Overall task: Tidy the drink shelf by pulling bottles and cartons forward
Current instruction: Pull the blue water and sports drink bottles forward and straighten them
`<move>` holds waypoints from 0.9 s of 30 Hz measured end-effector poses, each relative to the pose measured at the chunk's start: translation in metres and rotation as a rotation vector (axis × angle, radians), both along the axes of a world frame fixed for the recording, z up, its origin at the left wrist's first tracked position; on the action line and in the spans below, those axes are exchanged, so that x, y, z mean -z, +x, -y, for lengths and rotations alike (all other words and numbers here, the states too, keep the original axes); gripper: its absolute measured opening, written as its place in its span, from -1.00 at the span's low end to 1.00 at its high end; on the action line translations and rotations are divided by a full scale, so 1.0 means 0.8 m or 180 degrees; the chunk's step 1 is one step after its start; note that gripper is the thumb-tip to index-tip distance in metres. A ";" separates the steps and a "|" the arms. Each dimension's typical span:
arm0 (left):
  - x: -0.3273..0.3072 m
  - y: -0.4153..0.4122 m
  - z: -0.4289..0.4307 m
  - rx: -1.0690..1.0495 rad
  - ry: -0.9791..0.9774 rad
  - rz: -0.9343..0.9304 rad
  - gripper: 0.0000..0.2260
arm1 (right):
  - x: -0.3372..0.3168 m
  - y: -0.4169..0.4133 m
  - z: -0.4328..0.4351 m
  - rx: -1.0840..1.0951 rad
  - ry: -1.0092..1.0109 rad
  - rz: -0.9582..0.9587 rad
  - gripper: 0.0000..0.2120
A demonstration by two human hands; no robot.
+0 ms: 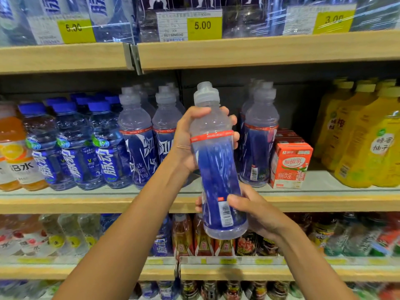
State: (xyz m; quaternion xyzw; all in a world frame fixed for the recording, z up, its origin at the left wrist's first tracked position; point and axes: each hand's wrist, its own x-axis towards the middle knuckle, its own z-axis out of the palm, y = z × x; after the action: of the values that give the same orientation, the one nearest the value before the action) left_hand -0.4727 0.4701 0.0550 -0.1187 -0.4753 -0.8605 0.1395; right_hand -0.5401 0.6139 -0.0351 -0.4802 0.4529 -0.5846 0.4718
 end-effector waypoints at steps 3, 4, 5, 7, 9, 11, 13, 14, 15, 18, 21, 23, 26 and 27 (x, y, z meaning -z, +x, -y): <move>0.011 -0.002 0.009 0.0528 0.0121 -0.0229 -0.63 | -0.001 0.011 0.014 -0.0046 -0.0079 0.0057 -0.24; 0.015 -0.002 0.011 0.0636 0.0181 -0.0268 -0.64 | -0.001 0.015 0.019 0.0036 -0.0083 0.0012 -0.26; 0.018 -0.002 0.012 0.0708 0.0243 -0.0285 -0.64 | -0.001 0.019 0.023 0.0152 -0.0081 -0.0075 -0.32; 0.024 -0.001 0.016 0.0755 0.0393 -0.0244 -0.61 | 0.001 0.024 0.028 0.0360 -0.0084 -0.0255 -0.47; 0.028 0.001 0.024 0.0629 0.0408 -0.0180 -0.57 | 0.002 0.027 0.030 0.0547 -0.0152 -0.0411 -0.57; 0.027 0.006 0.030 0.0215 0.0038 -0.0020 -0.56 | 0.000 0.025 0.032 0.0840 -0.0296 -0.0639 -0.61; 0.027 0.012 0.031 -0.0488 -0.0492 0.0438 -0.56 | -0.001 0.017 0.035 0.1213 -0.0371 -0.0859 -0.59; 0.032 0.014 0.030 -0.0938 -0.0687 0.0653 -0.58 | -0.001 0.012 0.038 0.1405 -0.0395 -0.0956 -0.56; 0.038 0.017 0.028 -0.1391 -0.0803 0.0751 -0.62 | 0.001 0.004 0.040 0.1598 -0.0424 -0.1072 -0.54; 0.079 0.033 0.026 -0.2754 -0.1986 0.0412 -0.79 | 0.006 -0.018 0.050 0.2075 -0.0462 -0.1407 -0.56; 0.129 0.050 0.043 -0.3584 -0.3930 -0.0092 -0.79 | 0.009 -0.033 0.070 0.2451 -0.0495 -0.1641 -0.59; 0.150 0.054 0.054 -0.3717 -0.5018 -0.0522 -0.76 | 0.012 -0.037 0.086 0.2597 -0.0456 -0.1645 -0.55; 0.175 0.054 0.071 -0.3525 -0.6706 -0.1290 -0.74 | 0.019 -0.041 0.109 0.2759 -0.0394 -0.1641 -0.54; 0.181 0.054 0.076 -0.3432 -0.7030 -0.1452 -0.73 | 0.022 -0.044 0.117 0.2827 -0.0346 -0.1693 -0.56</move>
State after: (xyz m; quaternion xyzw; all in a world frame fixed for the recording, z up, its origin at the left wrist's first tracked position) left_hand -0.4295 0.4090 -0.0895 -0.1089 -0.8959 0.2047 0.3791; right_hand -0.5752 0.5202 -0.0523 -0.3975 0.6862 -0.6089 0.0213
